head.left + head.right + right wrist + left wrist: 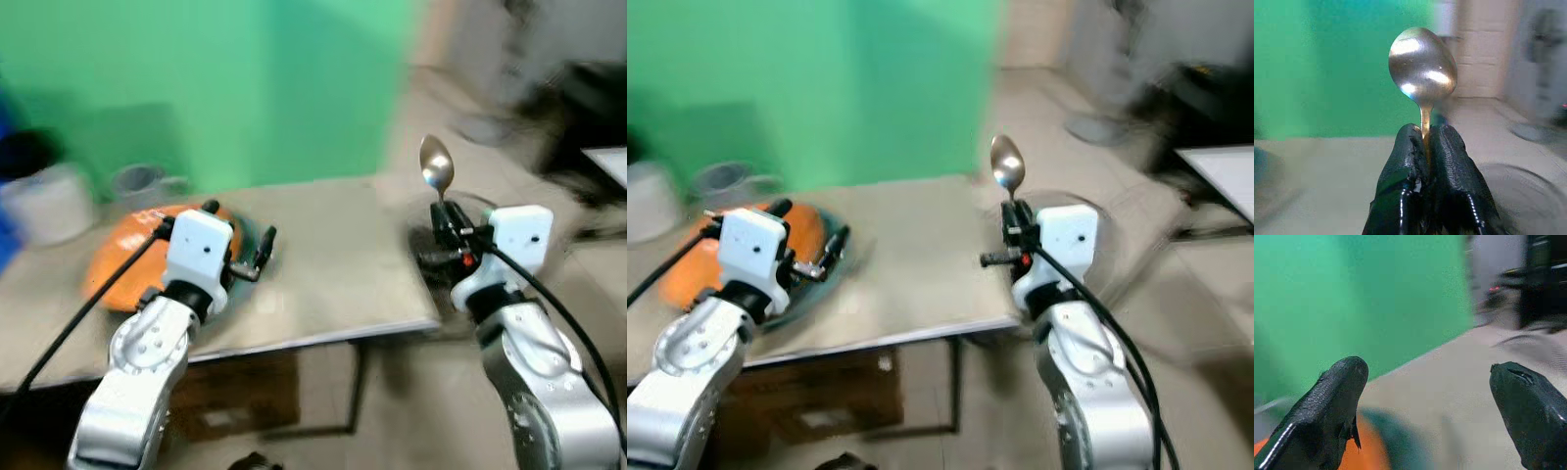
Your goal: Setting the table
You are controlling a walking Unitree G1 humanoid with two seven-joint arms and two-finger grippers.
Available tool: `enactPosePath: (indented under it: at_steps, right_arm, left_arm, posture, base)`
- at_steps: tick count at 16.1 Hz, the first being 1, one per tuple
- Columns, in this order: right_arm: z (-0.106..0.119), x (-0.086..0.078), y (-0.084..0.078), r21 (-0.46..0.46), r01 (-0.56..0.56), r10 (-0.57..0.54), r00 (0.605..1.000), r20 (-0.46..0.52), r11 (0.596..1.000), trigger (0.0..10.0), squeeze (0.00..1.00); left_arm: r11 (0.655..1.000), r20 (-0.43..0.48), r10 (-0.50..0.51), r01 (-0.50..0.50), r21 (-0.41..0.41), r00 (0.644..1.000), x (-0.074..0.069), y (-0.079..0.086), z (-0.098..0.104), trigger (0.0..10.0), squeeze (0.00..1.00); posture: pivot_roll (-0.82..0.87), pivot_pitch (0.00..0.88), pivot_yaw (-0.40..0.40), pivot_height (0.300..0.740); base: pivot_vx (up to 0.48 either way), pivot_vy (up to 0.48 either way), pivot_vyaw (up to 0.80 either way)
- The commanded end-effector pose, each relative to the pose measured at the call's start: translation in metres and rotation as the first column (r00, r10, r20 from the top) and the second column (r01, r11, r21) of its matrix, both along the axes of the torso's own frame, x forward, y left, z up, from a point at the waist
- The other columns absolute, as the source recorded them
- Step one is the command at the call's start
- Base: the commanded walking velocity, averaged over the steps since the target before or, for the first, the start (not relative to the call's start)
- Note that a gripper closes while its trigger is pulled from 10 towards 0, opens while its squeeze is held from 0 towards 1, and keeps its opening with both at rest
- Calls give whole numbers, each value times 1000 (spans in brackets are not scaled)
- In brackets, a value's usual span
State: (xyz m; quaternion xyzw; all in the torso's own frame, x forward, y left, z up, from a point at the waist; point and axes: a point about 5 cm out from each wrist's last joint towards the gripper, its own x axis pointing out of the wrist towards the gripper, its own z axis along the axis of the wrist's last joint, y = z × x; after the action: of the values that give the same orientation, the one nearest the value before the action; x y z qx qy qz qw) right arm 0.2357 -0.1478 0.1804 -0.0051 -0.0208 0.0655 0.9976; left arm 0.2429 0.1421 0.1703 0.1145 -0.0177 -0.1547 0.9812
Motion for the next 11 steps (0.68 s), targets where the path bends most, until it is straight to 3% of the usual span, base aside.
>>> enactPosePath:
  at_steps: [1,11]
  right_arm:
    - [2,-2,-4,14,35,-35,999,0,999,10000,0]
    - [-1,-5,-9,4,72,-72,996,-51,997,10000,0]
  left_arm:
    - [1000,14,-7,7,10,1000,0,0,2,10000,0]
    - [1000,16,-7,7,6,1000,2,0,2,10000,0]
  posture:
    - [91,0,22,740]
    - [83,0,32,740]
  base:
    - [0,0,-800]
    - [0,0,-800]
